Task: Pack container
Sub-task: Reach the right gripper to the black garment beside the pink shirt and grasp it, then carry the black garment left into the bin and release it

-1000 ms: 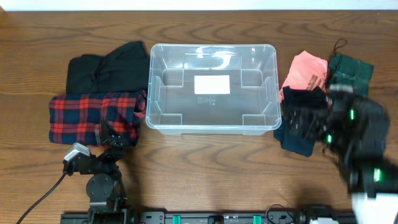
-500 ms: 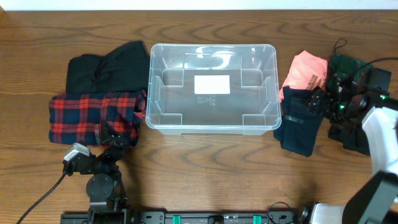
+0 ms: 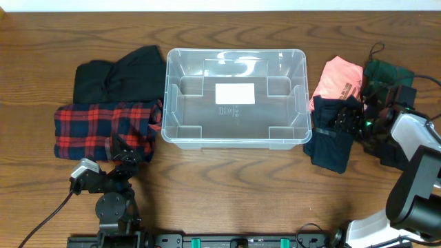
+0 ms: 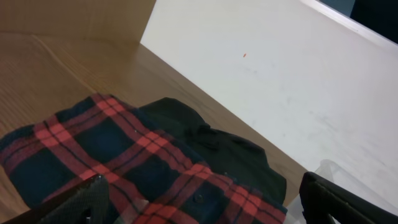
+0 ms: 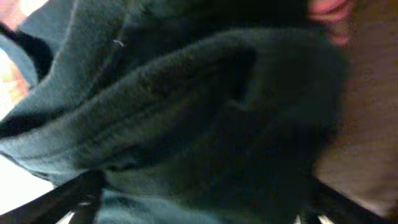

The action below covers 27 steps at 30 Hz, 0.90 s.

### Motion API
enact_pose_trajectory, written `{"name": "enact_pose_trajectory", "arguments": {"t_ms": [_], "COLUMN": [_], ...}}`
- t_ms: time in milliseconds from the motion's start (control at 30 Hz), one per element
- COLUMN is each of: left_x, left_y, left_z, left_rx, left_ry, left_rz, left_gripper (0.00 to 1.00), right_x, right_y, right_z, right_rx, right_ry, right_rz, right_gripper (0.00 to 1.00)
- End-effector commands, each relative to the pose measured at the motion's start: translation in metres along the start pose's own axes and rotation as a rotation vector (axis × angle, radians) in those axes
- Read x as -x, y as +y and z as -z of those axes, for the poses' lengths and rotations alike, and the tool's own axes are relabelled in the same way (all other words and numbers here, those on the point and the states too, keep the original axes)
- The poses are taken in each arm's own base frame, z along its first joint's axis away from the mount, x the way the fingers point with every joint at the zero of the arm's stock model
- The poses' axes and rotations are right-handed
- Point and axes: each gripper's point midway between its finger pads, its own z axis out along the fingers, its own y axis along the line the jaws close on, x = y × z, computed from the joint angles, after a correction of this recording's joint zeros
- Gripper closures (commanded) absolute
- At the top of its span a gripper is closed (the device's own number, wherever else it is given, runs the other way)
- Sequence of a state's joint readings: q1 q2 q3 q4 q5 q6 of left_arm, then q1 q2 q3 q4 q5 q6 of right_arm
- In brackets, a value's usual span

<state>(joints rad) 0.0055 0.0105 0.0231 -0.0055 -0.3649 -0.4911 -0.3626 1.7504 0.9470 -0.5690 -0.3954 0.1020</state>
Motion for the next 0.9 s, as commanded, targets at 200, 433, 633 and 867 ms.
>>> {"name": "enact_pose_trajectory", "arguments": {"t_ms": [200,433,633,867], "left_x": [-0.012,-0.012,-0.012,-0.012], "left_y": [0.010,0.010,0.010,0.010], "left_z": [-0.001,-0.001,-0.001,-0.001], "left_rx": [0.031,0.031,0.031,0.031], "left_ry": [0.032,0.032,0.032,0.032], "left_rz": [-0.022,-0.022,-0.022,-0.022], "left_gripper": [0.02,0.02,0.02,0.02], "right_x": [-0.025,0.003,0.001,-0.038], "right_y": [0.011,0.071,0.174,0.289], "right_z": [-0.009,0.086,0.201,0.225], "right_rx": [0.106,0.208,0.392,0.648], "right_ry": [0.078,-0.111,-0.381,-0.423], "right_rz": [-0.009,0.103,0.288,0.460], "right_gripper": [0.86,0.99,0.99,0.99]}}
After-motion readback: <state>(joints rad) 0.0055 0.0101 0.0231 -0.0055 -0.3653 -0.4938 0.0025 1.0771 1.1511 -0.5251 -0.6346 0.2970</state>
